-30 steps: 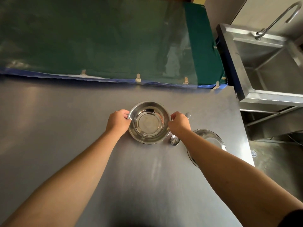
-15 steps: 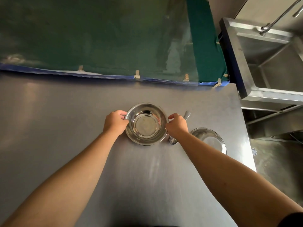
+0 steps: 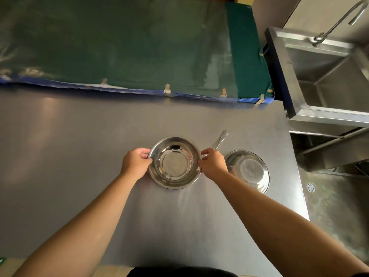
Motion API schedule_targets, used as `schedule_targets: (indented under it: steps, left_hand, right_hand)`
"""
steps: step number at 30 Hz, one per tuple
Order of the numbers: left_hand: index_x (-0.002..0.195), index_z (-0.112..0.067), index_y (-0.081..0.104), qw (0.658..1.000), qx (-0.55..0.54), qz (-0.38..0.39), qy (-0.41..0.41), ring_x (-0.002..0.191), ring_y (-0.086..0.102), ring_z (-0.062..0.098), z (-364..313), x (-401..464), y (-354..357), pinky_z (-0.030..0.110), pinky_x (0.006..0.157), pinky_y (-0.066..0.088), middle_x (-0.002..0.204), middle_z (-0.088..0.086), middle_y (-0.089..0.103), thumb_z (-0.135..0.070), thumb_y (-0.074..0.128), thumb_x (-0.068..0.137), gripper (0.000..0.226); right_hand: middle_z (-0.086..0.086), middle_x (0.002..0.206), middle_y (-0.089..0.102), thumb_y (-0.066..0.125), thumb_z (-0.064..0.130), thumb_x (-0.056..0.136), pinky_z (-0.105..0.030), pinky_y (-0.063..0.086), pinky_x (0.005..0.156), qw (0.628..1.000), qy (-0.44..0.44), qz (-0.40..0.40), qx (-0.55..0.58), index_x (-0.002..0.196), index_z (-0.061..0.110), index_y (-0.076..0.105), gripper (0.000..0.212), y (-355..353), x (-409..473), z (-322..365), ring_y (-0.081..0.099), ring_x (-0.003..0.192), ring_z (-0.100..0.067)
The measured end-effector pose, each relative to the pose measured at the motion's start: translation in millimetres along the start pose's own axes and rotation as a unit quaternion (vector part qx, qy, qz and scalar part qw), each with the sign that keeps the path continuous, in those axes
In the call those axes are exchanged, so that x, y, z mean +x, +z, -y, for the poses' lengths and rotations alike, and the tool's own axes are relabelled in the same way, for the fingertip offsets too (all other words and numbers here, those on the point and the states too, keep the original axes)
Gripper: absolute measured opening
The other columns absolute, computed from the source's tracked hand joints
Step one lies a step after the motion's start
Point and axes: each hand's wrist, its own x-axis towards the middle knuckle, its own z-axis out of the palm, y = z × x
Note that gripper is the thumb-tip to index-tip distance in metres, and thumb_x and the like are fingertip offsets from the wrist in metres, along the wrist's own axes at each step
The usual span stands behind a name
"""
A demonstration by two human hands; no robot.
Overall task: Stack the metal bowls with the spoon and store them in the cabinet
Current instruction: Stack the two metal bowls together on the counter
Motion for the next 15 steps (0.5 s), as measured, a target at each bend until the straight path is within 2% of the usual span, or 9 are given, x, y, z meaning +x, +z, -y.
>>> schedule_targets:
  steps: [3, 7, 15]
  left_hand:
    - [0.112, -0.018, 0.073, 1.000, -0.011, -0.003, -0.003, 0.084, 0.072, 0.026, 8, -23, 3, 0.043, 0.076, 0.063, 0.093, 0.001, 0.072, -0.001, 0.069, 0.080, 0.036]
    - [0.113, -0.016, 0.072, 0.999, -0.032, -0.003, -0.009, 0.074, 0.069, 0.016, 16, -55, 12, 0.026, 0.058, 0.057, 0.087, -0.007, 0.069, 0.001, 0.068, 0.082, 0.036]
    - [0.110, -0.016, 0.072, 0.999, -0.047, -0.006, -0.015, 0.072, 0.069, 0.014, 32, -101, 33, 0.025, 0.054, 0.056, 0.089, -0.006, 0.071, 0.003, 0.067, 0.084, 0.032]
  right_hand:
    - [-0.005, 0.096, 0.073, 0.062, 0.013, 0.087, -0.035, 0.061, 0.068, 1.000, -0.014, 0.002, -0.007, 0.114, 0.016, 0.065, 0.027, -1, -15, -13, 0.072, 0.077, -0.028]
    - [-0.003, 0.092, 0.074, 0.063, 0.013, 0.086, -0.038, 0.061, 0.071, 0.999, -0.033, 0.001, -0.026, 0.106, 0.016, 0.068, 0.021, -5, -32, -33, 0.072, 0.080, -0.026]
    - [-0.007, 0.099, 0.074, 0.066, 0.015, 0.088, -0.035, 0.061, 0.073, 0.999, -0.032, 0.024, -0.020, 0.116, 0.014, 0.066, 0.028, -15, -54, -72, 0.072, 0.082, -0.025]
